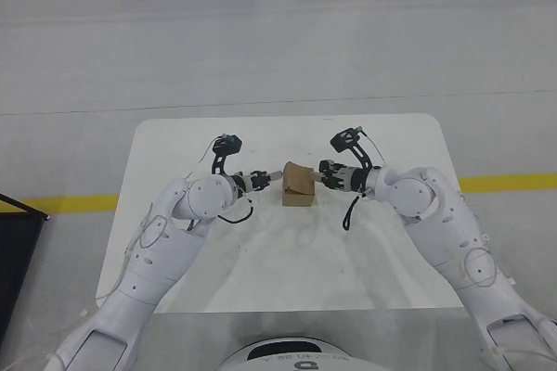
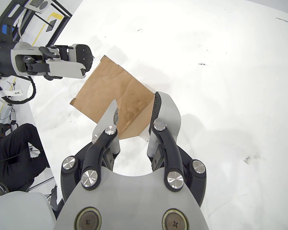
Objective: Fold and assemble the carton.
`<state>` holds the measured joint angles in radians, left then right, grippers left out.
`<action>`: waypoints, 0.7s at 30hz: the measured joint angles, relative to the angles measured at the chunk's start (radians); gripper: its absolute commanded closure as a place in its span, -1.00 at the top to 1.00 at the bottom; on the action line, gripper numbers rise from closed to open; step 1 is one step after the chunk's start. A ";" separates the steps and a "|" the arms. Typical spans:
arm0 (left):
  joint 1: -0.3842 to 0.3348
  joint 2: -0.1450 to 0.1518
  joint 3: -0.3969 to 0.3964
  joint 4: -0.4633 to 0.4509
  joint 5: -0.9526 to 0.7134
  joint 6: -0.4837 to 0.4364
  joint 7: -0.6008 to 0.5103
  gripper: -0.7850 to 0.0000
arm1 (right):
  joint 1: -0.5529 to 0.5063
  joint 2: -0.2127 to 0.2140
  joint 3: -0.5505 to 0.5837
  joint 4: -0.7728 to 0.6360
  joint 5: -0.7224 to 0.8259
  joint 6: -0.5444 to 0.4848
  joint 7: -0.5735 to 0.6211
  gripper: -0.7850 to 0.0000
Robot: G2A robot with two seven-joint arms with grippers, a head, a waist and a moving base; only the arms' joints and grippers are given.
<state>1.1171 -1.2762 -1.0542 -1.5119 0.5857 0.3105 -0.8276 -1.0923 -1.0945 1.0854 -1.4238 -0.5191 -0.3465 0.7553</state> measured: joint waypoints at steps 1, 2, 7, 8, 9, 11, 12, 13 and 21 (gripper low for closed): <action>-0.003 -0.001 0.004 0.004 0.004 0.005 -0.002 1.00 | 0.002 0.000 -0.002 0.002 0.000 0.002 0.002 -0.20; -0.007 -0.001 0.008 0.008 0.008 0.010 -0.003 1.00 | 0.004 -0.001 -0.003 0.005 0.001 0.003 0.004 -0.22; -0.023 -0.007 0.027 0.027 0.026 0.045 0.010 1.00 | 0.013 -0.003 -0.011 0.014 0.006 0.008 0.008 -0.29; -0.025 -0.008 0.030 0.030 0.025 0.047 0.013 1.00 | 0.014 -0.004 -0.012 0.014 0.006 0.009 0.008 -0.30; -0.027 -0.009 0.033 0.032 0.024 0.048 0.015 1.00 | 0.014 -0.004 -0.014 0.013 0.004 0.010 0.009 -0.31; -0.030 -0.012 0.040 0.038 0.022 0.050 0.019 1.00 | 0.013 -0.004 -0.017 0.009 -0.001 0.012 0.010 -0.33; -0.032 -0.013 0.044 0.041 0.023 0.051 0.020 1.00 | 0.012 -0.004 -0.019 0.007 -0.005 0.014 0.010 -0.36; -0.034 -0.014 0.047 0.044 0.025 0.054 0.019 1.00 | 0.012 -0.004 -0.021 0.005 -0.008 0.017 0.012 -0.37; -0.040 -0.017 0.051 0.052 0.033 0.081 0.023 1.00 | 0.021 -0.007 -0.032 0.010 -0.015 0.029 0.022 -0.47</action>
<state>1.0776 -1.2929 -1.0028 -1.4596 0.6188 0.3911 -0.8047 -1.0716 -1.1014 1.0538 -1.4142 -0.5336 -0.3176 0.7774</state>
